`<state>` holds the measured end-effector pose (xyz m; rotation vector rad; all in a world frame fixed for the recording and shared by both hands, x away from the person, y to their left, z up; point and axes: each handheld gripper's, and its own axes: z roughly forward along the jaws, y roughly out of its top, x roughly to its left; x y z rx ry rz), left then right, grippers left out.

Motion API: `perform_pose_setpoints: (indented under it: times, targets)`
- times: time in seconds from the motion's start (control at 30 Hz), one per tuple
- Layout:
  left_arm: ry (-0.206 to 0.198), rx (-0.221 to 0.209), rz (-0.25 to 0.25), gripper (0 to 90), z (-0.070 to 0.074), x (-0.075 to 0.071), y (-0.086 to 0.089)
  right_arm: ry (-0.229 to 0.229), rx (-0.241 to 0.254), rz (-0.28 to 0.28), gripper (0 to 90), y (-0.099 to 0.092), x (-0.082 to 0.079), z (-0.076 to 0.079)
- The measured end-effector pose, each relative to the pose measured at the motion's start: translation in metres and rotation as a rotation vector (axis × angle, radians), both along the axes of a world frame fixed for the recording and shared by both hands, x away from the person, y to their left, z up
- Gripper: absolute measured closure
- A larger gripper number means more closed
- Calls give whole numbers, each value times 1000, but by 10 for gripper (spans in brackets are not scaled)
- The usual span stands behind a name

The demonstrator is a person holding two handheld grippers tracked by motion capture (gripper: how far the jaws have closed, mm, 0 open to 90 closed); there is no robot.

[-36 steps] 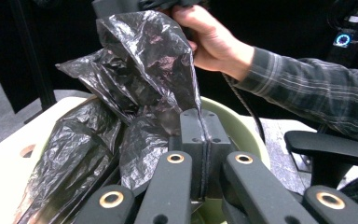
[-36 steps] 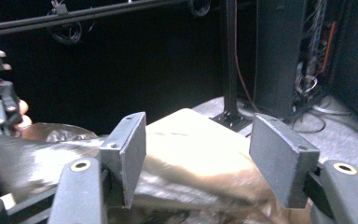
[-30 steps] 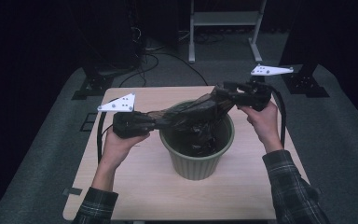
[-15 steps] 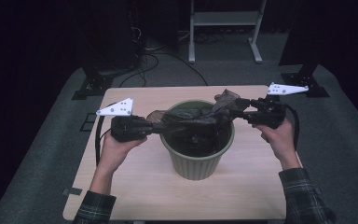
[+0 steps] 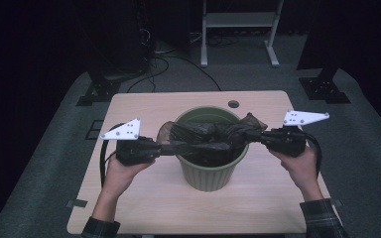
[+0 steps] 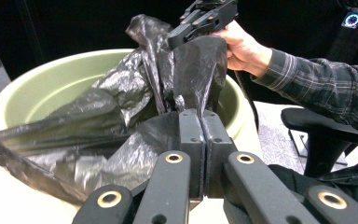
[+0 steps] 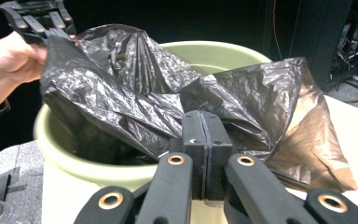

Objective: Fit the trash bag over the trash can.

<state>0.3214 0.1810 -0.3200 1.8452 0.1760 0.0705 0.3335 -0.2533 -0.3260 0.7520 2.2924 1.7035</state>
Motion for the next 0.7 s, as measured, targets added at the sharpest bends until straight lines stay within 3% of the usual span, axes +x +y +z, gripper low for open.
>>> perform_pose_setpoints:
  times: [0.23, 0.37, 0.47, 0.53, 0.7]
  targets:
    - [10, 1, -27, 894, -17, -24, 2, -2, 37, 31, 900, -9, -38, -7]
    - [48, 55, -42, 894, -36, -31, -2, 33, 25, 45, 900, -11, -51, -23]
    - [71, 106, -34, 895, -50, -31, -5, 71, 14, 52, 900, -11, -55, -37]
    - [76, 148, -15, 895, -58, -31, -6, 87, -28, 34, 900, -8, -55, -47]
    - [105, 145, 41, 895, -73, -22, 3, 147, -10, 28, 900, -11, -49, -66]
